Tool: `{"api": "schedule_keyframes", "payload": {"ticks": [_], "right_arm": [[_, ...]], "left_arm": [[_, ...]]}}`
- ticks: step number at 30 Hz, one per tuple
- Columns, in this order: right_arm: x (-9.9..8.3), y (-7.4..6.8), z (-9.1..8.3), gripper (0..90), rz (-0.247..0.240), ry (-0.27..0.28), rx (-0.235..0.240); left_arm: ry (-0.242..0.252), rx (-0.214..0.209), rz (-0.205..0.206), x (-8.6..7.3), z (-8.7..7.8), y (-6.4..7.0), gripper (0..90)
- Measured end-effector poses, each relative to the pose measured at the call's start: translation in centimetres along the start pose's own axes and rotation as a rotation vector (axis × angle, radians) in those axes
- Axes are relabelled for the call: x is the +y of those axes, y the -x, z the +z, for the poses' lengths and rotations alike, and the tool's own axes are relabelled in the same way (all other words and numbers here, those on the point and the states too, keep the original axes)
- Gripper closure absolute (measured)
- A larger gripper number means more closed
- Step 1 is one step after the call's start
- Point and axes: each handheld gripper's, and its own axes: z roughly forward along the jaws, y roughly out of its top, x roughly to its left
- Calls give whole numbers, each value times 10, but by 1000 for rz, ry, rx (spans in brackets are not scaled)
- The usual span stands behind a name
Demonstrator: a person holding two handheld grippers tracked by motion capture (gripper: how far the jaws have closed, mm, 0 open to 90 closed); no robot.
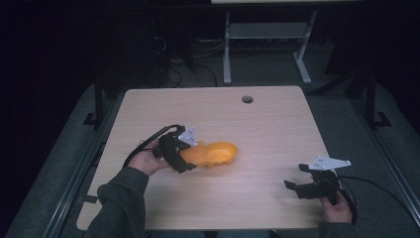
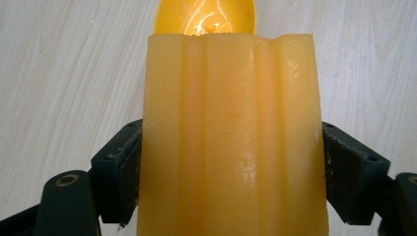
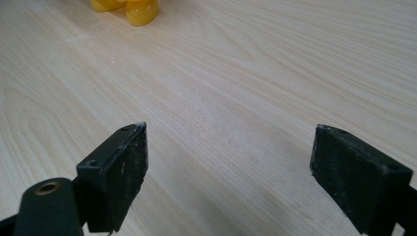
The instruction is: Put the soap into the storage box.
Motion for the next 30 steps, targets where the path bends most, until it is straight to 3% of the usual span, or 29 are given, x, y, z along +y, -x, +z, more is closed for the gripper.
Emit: {"api": "schedule_keyframes", "payload": {"ticks": [22, 30], "right_arm": [[0, 0, 0, 139, 0, 0, 1], [1, 0, 1, 139, -4, 2, 5]], "left_arm": [[-4, -26, 15, 17, 13, -14, 208], [-3, -41, 32, 29, 19, -16, 208]]}}
